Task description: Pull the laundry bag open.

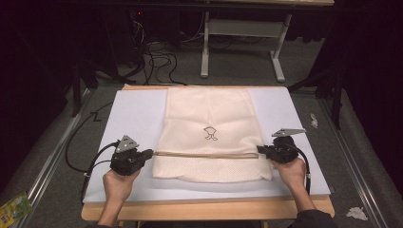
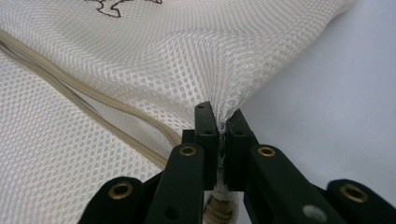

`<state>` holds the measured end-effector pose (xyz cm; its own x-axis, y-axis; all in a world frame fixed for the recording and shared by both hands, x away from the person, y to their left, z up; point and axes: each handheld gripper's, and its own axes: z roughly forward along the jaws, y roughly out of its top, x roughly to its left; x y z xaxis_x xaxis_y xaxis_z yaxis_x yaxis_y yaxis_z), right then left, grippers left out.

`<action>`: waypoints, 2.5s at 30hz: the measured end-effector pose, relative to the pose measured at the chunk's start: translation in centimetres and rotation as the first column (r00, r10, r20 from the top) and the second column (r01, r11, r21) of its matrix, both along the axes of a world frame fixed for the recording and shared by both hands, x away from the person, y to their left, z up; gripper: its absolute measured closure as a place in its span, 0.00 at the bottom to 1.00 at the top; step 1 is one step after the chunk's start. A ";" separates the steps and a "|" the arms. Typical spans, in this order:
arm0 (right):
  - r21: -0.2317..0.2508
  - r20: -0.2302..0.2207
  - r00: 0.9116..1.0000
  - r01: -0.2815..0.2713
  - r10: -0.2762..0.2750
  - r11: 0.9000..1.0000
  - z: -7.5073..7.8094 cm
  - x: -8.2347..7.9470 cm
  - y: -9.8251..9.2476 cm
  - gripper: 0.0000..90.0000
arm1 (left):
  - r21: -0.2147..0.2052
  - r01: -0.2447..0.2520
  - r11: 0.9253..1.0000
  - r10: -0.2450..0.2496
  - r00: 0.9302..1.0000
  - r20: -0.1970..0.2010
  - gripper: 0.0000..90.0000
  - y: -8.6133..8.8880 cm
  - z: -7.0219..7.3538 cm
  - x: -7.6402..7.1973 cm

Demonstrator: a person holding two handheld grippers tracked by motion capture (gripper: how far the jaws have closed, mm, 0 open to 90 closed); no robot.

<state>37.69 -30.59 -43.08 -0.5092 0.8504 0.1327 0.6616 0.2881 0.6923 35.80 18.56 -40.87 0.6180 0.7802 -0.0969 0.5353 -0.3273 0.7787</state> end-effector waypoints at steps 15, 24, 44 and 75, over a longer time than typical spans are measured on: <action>0.001 -0.017 1.000 0.005 -0.005 1.000 -1.2 -0.1 0.2 0.96 | 0.033 0.001 0.999 0.000 1.000 -0.027 0.97 -0.5 -0.7 0.4; -0.012 -0.044 0.999 0.005 -0.005 1.000 -1.8 0.1 0.3 0.96 | 0.080 0.007 0.997 -0.004 0.999 -0.044 0.97 -1.0 -1.4 0.6; -0.024 0.047 0.997 0.055 -0.054 0.998 -1.3 -0.6 -0.5 0.75 | 0.011 -0.026 1.000 0.026 1.000 0.014 0.78 -0.4 -1.1 0.9; 0.085 0.144 0.965 0.209 -0.219 0.974 0.1 -1.3 -6.1 0.77 | -0.080 -0.142 0.987 0.148 0.986 0.075 0.67 3.4 -0.9 2.8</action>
<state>36.40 -36.66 -42.97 -0.3349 0.9333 0.1297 0.5882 0.0995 0.8026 38.59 21.98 -41.82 0.5067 0.8548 -0.1125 0.5073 -0.1900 0.8406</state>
